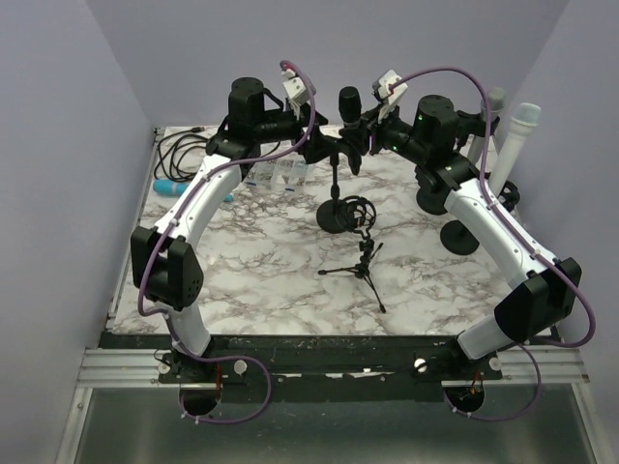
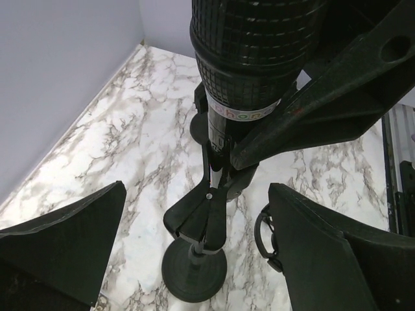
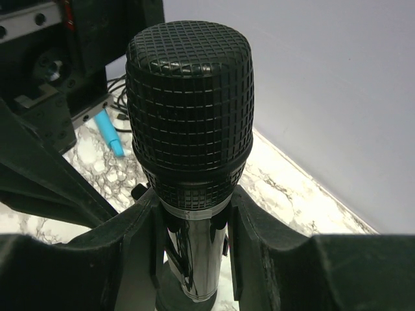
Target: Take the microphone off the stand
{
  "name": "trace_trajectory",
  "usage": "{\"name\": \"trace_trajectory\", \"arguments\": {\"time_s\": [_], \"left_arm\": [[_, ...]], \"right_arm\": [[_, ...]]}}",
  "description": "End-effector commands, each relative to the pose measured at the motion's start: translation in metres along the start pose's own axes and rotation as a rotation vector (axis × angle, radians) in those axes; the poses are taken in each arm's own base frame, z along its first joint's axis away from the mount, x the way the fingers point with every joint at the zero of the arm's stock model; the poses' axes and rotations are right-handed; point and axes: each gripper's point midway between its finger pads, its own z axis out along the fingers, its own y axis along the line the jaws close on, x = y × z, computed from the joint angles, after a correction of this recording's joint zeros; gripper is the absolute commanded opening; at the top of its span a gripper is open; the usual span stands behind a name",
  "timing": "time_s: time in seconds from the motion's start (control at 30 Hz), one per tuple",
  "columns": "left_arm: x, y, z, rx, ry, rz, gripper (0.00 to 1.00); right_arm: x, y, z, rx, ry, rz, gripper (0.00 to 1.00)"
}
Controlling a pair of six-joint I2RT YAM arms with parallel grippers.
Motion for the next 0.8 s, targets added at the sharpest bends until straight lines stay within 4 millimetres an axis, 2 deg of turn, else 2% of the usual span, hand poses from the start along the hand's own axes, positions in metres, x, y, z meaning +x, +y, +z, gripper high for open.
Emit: {"name": "trace_trajectory", "arguments": {"time_s": [0.0, 0.27, 0.5, 0.57, 0.6, 0.63, 0.77], "left_arm": [[0.014, -0.005, 0.007, 0.104, 0.032, -0.019, 0.95], [0.032, 0.003, 0.011, 0.090, 0.060, -0.022, 0.79], [0.028, 0.003, 0.011, 0.072, 0.023, -0.027, 0.44], [0.027, 0.002, 0.010, 0.064, 0.025, -0.025, 0.26], [0.027, 0.002, 0.009, 0.054, 0.026, -0.021, 0.09], [0.026, 0.004, 0.008, 0.038, 0.028, -0.017, 0.00], [0.028, 0.003, 0.005, 0.010, 0.047, -0.028, 0.00]], "right_arm": [[0.000, 0.010, 0.000, -0.055, 0.006, 0.017, 0.01], [-0.002, 0.007, -0.002, -0.040, 0.003, 0.012, 0.01], [-0.002, 0.009, -0.003, -0.049, 0.004, 0.015, 0.01], [-0.003, 0.008, -0.004, -0.046, 0.002, 0.012, 0.01], [-0.003, 0.008, -0.003, -0.044, 0.002, 0.012, 0.01], [-0.004, 0.008, -0.004, -0.041, -0.001, 0.011, 0.01], [-0.012, 0.004, -0.006, -0.021, -0.025, 0.007, 0.01]]}}
